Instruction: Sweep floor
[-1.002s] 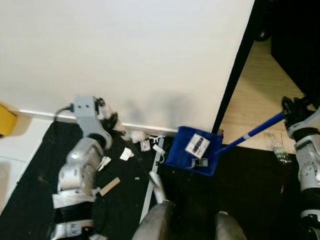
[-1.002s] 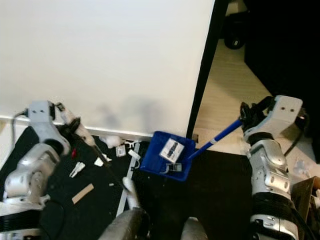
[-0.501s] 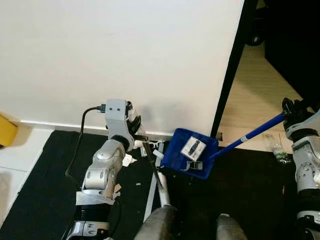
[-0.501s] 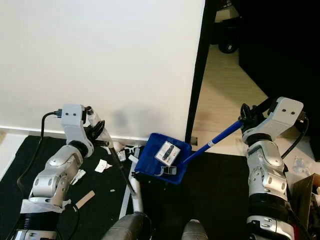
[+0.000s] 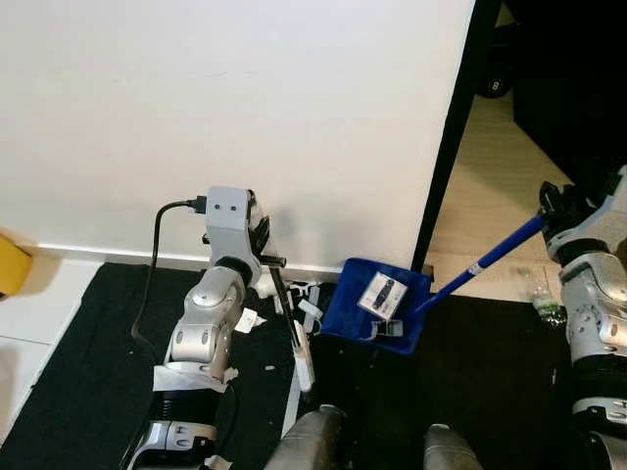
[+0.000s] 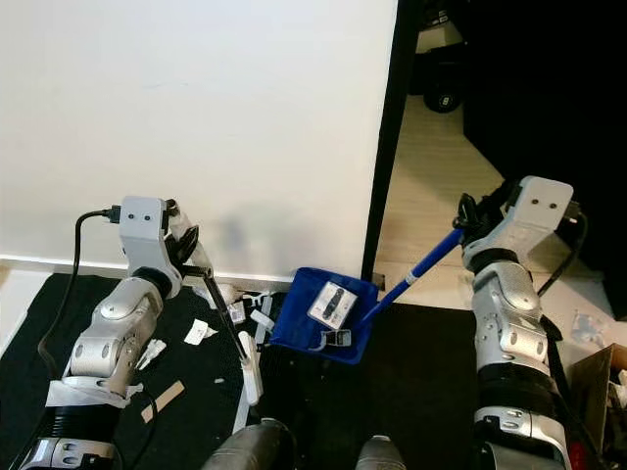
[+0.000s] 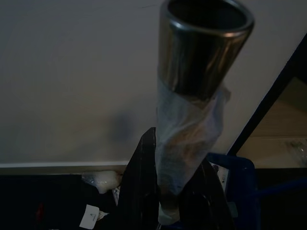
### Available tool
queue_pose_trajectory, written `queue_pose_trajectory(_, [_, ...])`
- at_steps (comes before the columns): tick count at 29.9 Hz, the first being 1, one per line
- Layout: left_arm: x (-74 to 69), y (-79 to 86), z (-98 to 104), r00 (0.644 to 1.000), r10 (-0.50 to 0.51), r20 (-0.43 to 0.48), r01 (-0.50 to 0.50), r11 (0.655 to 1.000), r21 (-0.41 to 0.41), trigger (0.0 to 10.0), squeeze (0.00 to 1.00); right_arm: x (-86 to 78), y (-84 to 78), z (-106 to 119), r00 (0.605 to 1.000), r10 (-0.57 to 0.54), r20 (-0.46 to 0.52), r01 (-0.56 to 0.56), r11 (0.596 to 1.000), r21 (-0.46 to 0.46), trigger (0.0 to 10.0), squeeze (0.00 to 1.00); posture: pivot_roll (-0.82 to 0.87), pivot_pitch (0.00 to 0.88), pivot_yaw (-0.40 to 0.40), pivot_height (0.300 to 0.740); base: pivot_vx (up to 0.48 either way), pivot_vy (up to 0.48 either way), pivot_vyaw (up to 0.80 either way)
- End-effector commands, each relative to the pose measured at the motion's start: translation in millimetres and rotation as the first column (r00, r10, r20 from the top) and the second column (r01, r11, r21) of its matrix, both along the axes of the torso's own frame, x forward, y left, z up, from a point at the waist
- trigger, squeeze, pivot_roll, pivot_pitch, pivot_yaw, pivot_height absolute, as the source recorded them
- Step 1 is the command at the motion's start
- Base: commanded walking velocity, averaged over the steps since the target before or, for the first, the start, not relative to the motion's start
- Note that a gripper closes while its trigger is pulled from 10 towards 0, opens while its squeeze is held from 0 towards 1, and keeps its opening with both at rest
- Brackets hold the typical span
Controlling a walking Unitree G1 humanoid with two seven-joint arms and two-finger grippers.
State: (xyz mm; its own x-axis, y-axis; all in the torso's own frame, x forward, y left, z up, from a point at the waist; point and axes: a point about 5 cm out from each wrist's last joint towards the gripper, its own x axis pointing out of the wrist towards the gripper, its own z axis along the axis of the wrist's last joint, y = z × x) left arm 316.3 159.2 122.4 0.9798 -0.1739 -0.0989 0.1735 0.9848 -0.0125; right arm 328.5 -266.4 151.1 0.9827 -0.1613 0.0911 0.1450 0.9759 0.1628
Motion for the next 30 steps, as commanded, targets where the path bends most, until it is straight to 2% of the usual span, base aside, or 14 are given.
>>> queue_pose_trajectory(1, [1.6,4.9,4.7,0.999,0.019,0.031,-0.02,1.0,0.024,10.0,0.0,2.0,1.3,5.9,0.999,0.001,0.048,-0.002,1.0,0.015,10.0,0.0,-0.07,0.057,0.115,0.74,0.0,-0.39,0.0])
queue_pose_trajectory(7, [1.7,3.8,6.5,0.999,0.03,0.043,-0.029,0.999,-0.035,10.0,0.0,3.9,2.1,4.8,0.999,0.008,0.042,-0.008,1.0,0.012,10.0,0.0,-0.07,0.059,0.113,0.74,0.0,-0.123,0.0])
queue_pose_trajectory(30, [3.3,5.8,4.6,0.998,0.041,0.044,-0.039,0.999,-0.038,10.0,0.0,7.2,5.8,-0.2,0.999,0.026,0.022,-0.026,1.0,-0.015,10.0,0.0,-0.07,0.046,0.104,0.74,0.0,0.0,0.0])
